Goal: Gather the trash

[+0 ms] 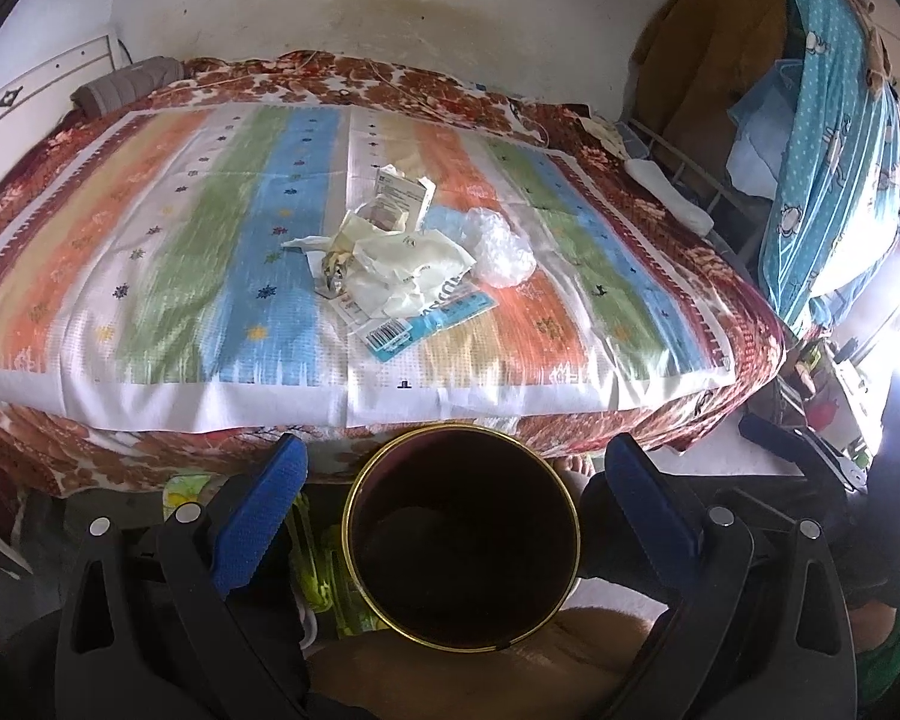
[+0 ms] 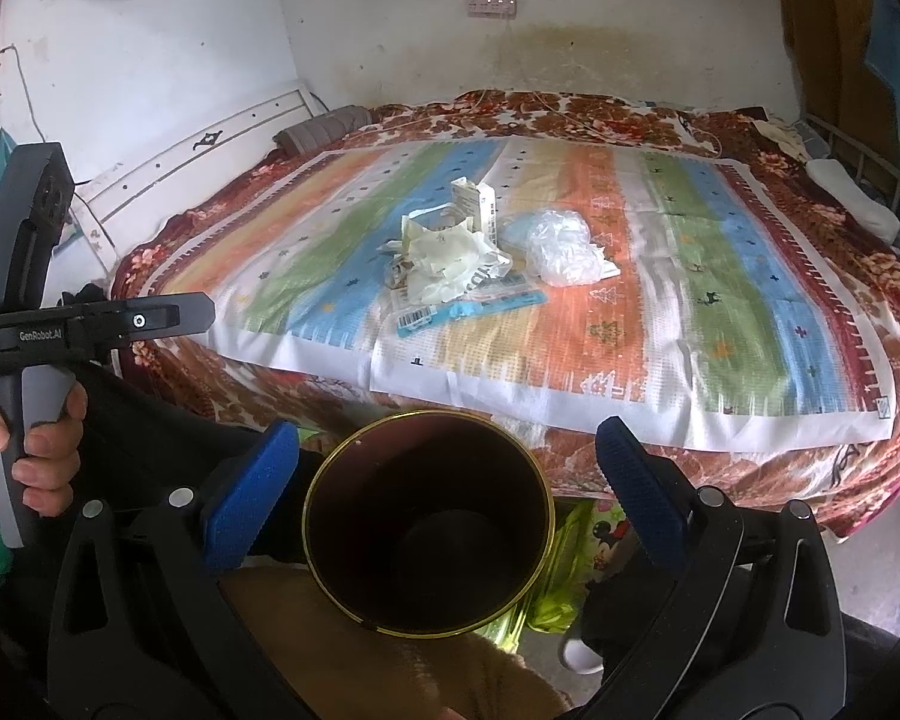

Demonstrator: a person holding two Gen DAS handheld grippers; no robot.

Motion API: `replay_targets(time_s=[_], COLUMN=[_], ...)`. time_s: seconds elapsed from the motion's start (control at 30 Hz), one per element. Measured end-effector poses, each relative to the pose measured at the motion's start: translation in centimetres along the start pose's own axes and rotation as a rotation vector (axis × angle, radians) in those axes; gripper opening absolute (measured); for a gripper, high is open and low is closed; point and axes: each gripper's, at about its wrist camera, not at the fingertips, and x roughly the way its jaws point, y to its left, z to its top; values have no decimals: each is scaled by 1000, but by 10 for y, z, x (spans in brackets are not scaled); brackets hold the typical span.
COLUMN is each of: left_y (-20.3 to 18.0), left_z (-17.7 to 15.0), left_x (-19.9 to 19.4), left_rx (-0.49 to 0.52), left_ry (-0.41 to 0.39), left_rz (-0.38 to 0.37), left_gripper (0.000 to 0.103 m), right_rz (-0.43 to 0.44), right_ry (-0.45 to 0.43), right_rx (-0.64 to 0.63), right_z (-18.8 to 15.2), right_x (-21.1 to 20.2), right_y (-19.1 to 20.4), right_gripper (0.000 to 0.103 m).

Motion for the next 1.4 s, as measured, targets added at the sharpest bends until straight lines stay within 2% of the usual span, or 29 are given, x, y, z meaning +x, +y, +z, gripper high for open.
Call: replay_targets(time_s=[0.93, 1.17, 1.4], left_y=[8, 13, 15], left_z=[-1, 9, 27], left_x=[0, 5, 13], left_rx=[-23, -47, -46], left_ry=[3, 12, 23], left_rz=[-5, -3, 32], left_gripper=[97, 97, 97], right_rz=[18, 12, 12], right_ry=[3, -5, -4], right_rx=[6, -8, -22], right_z=[6, 13, 27], right_x=[4, 4, 7], right_y=[1, 0, -4], right_gripper=[94, 94, 94])
